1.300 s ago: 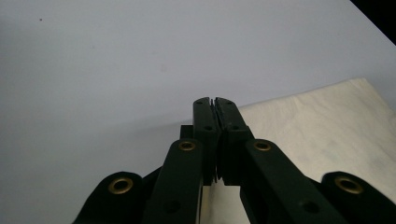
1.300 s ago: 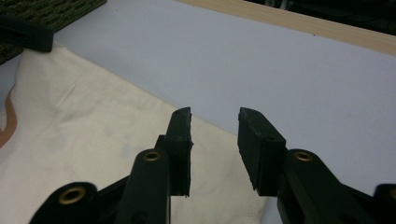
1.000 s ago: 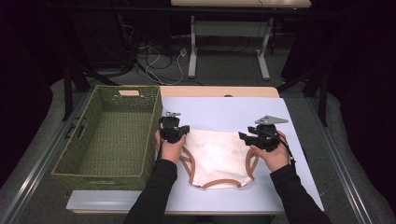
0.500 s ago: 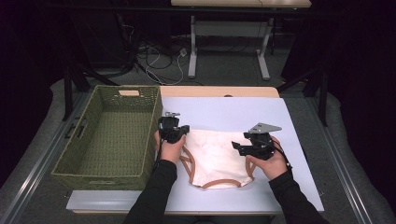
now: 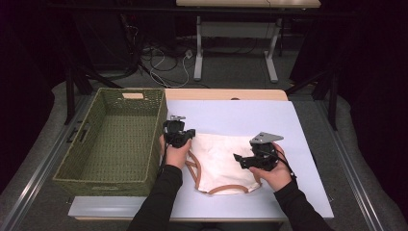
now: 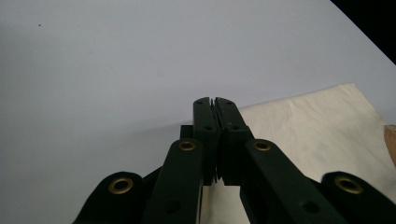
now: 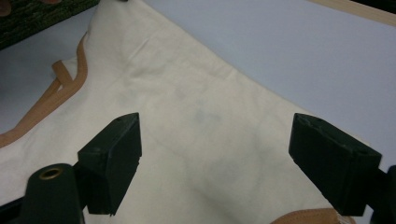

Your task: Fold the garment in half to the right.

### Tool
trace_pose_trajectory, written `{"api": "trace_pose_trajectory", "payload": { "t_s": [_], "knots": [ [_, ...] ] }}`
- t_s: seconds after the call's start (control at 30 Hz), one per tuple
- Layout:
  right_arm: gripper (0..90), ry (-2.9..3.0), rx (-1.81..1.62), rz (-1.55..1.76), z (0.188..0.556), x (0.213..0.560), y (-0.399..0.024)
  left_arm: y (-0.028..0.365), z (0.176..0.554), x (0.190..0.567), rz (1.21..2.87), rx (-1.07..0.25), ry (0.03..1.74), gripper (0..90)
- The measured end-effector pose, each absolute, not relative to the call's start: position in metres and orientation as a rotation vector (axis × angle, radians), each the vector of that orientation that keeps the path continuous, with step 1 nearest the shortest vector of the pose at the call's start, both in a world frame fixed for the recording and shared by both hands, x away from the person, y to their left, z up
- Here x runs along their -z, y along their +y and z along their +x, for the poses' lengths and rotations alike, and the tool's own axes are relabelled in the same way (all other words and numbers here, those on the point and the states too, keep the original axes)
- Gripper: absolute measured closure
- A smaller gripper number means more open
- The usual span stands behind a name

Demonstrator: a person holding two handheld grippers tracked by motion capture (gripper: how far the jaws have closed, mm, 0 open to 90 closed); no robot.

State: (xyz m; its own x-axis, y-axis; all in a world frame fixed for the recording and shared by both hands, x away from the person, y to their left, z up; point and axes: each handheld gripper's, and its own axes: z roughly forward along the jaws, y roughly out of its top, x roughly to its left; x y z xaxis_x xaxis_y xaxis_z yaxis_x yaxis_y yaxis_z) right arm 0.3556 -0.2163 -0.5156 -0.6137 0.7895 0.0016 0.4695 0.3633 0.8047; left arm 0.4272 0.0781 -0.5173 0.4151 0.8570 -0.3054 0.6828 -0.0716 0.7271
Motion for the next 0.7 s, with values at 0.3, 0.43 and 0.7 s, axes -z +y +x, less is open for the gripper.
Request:
{"api": "trace_pose_trajectory", "payload": {
  "t_s": [0.3,0.43,0.7],
  "knots": [
    [22.3,2.255,-1.153,1.061,0.350,0.518,-0.207,0.078,0.426,0.517,1.808,-0.253,1.334,88.0],
    [29.5,2.272,-1.165,1.048,0.347,0.518,-0.203,0.078,0.426,0.518,1.808,-0.257,1.329,88.0],
    [40.3,2.299,-1.190,1.015,0.341,0.516,-0.196,0.078,0.426,0.518,1.804,-0.254,1.330,88.0]
  ]
}}
